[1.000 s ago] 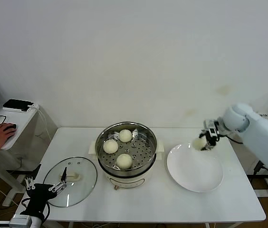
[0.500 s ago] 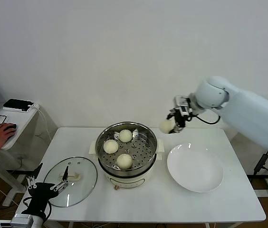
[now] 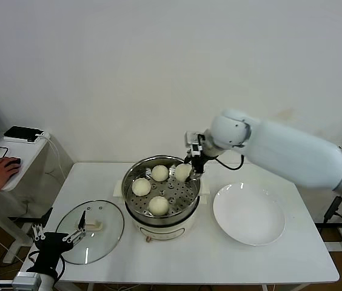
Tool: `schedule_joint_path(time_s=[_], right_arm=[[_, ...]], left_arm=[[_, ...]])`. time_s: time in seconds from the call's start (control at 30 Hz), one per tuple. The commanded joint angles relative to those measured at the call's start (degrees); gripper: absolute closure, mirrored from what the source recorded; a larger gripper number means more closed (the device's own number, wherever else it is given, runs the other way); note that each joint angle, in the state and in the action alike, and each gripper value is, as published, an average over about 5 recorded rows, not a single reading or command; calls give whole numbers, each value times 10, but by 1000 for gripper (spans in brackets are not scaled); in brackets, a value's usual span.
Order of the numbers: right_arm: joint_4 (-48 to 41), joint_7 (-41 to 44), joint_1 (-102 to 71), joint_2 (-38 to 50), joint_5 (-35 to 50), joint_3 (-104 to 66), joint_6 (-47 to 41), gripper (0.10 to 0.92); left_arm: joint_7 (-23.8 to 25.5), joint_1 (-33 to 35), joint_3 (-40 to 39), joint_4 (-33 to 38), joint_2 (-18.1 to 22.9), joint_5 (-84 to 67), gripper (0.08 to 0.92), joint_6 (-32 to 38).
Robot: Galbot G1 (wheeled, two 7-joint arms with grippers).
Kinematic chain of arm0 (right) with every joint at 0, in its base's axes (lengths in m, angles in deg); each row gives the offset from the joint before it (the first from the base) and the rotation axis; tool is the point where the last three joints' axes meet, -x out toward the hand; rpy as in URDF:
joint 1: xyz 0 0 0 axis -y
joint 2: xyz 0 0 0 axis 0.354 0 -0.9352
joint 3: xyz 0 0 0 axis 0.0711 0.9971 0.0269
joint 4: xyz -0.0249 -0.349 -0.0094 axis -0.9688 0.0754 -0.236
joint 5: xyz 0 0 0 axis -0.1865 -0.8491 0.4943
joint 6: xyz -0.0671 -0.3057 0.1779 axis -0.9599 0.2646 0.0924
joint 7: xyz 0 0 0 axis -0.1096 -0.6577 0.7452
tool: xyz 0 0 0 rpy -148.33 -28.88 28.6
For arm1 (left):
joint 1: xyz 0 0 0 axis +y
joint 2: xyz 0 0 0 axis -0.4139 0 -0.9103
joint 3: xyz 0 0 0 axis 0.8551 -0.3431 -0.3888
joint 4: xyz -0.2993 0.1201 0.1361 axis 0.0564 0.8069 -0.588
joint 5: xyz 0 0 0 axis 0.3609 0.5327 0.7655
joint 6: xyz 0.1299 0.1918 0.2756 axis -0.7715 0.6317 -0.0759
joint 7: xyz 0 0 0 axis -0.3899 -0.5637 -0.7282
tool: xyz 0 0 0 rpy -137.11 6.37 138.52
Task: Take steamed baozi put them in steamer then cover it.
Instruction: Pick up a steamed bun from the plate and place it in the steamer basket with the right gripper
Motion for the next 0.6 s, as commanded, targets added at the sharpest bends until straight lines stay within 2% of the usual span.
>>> schedule_joint_path(time_s=[0.03,0.6], right_arm=[[-33,-49,-30,-50,16,21,-38,403],[-64,-64,-68,-63,-20,11,-39,394]], left_arm=[[-1,-1,2,-1,0,-5,177,0],[-2,-2,10,-4,-1,-15,177,0]])
